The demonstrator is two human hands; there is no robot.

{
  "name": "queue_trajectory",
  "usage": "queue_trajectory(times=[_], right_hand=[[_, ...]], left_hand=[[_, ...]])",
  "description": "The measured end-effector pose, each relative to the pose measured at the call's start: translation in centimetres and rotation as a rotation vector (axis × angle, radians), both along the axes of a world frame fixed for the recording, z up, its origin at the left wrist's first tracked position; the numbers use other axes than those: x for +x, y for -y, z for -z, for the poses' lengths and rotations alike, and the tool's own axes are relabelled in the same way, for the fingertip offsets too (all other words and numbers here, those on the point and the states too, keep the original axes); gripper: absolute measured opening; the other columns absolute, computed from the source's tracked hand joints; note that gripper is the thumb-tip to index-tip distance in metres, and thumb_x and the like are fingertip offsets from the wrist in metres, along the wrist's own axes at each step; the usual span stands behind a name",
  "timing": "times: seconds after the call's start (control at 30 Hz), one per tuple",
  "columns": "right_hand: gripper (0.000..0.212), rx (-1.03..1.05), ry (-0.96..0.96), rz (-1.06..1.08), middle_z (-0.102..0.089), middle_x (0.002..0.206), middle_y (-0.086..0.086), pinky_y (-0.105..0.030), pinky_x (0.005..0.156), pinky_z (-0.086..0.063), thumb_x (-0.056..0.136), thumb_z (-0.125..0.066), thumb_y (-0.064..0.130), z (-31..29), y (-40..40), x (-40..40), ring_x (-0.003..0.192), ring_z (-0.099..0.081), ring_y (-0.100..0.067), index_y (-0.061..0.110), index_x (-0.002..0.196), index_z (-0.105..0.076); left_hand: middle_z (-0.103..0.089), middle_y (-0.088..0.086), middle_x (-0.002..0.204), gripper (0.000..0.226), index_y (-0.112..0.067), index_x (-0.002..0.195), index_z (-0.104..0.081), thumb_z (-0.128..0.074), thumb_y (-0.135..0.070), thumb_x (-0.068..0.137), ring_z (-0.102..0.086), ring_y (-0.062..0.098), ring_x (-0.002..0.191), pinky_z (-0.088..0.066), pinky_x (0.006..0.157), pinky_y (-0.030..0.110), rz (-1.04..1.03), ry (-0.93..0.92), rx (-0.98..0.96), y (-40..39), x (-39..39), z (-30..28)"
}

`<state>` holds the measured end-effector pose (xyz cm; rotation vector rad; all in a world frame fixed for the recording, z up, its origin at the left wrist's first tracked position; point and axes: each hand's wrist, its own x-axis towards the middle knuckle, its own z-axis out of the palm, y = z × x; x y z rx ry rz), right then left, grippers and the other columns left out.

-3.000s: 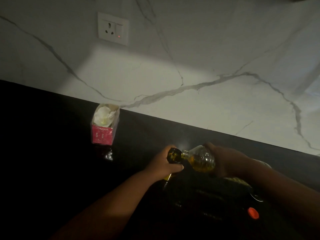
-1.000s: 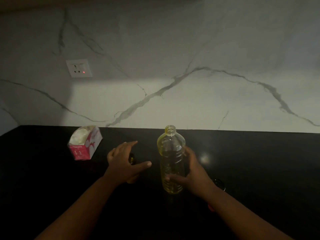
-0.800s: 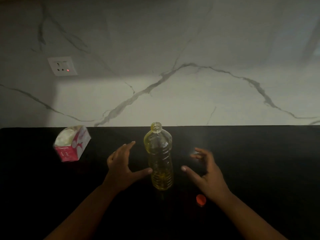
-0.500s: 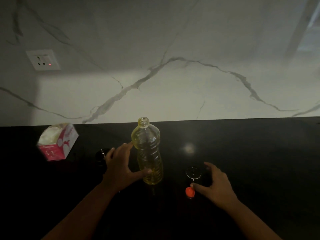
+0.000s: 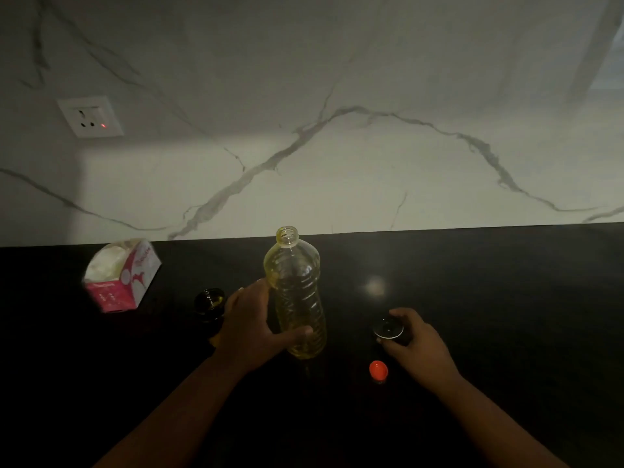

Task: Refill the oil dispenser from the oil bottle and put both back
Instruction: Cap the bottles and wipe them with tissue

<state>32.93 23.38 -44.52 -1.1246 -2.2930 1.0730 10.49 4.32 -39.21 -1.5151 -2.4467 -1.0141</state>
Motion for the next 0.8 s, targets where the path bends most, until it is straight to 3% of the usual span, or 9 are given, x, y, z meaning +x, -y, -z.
queue_trajectory(times=[0.1,0.2,0.4,0.5,0.67,0.8], right_hand=[[0.065,-0.089,-0.247,0.132,-0.057,0.099,0.015,-0.025,0.079,-0.045,0.075,-0.08,0.02,-2.9,1.1,0.1,0.088,-0.059,-0.005,0.027,0.128,-0.044],[0.061,-0.164,-0.481,0.196,-0.054,0.093,0.015,-0.022,0.071,-0.047,0.077,-0.076,0.008,-7.7,2.4,0.1,0.08,-0.058,-0.003,0.019,0.126,-0.042],[0.049,-0.097,-0.762,0.091,-0.066,0.094,0.006,-0.018,0.065,-0.056,0.07,-0.077,0.0,-17.2,6.1,-0.8,0.073,-0.064,-0.007,0.03,0.102,-0.054],[0.051,-0.078,-0.788,-0.068,-0.073,0.092,0.006,-0.012,0.063,-0.054,0.066,-0.075,0.0,-20.5,9.2,-2.1,0.066,-0.065,-0.002,0.023,0.109,-0.06],[0.064,-0.102,-0.677,-0.223,-0.07,0.091,-0.002,-0.011,0.065,-0.053,0.056,-0.075,0.016,-22.5,14.5,-6.2,0.079,-0.069,-0.012,0.03,0.117,-0.06],[0.056,-0.156,-0.588,-0.245,-0.07,0.087,-0.001,-0.014,0.066,-0.054,0.053,-0.076,0.02,-20.9,17.3,-11.1,0.078,-0.068,-0.016,0.024,0.105,-0.055]], left_hand=[[-0.046,-0.009,0.143,0.113,-0.029,0.145,-0.034,-0.048,-0.096,0.056,-0.038,0.013,0.135,-0.012,0.116,0.039,-0.061,-0.037,-0.042,1.2,-0.6,0.1],[-0.044,-0.005,0.148,0.113,-0.028,0.148,-0.031,-0.048,-0.095,0.057,-0.04,0.014,0.137,-0.014,0.115,0.041,-0.121,-0.066,-0.053,2.8,-1.3,0.0],[-0.046,-0.003,0.146,0.113,-0.029,0.145,-0.033,-0.046,-0.096,0.056,-0.041,0.016,0.136,-0.017,0.115,0.049,-0.207,-0.061,-0.048,5.5,-4.0,-0.3],[-0.041,-0.001,0.151,0.122,-0.029,0.147,-0.03,-0.036,-0.102,0.05,-0.035,0.019,0.142,-0.016,0.117,0.051,-0.242,-0.014,-0.068,6.5,-5.8,-0.3],[-0.037,-0.002,0.154,0.127,-0.03,0.149,-0.027,-0.033,-0.104,0.046,-0.032,0.017,0.143,-0.015,0.117,0.049,-0.213,0.077,-0.063,7.7,-8.8,0.4],[-0.038,-0.004,0.153,0.123,-0.03,0.15,-0.027,-0.052,-0.095,0.049,-0.035,0.016,0.141,-0.022,0.118,0.048,-0.156,0.191,-0.053,8.0,-10.6,0.6]])
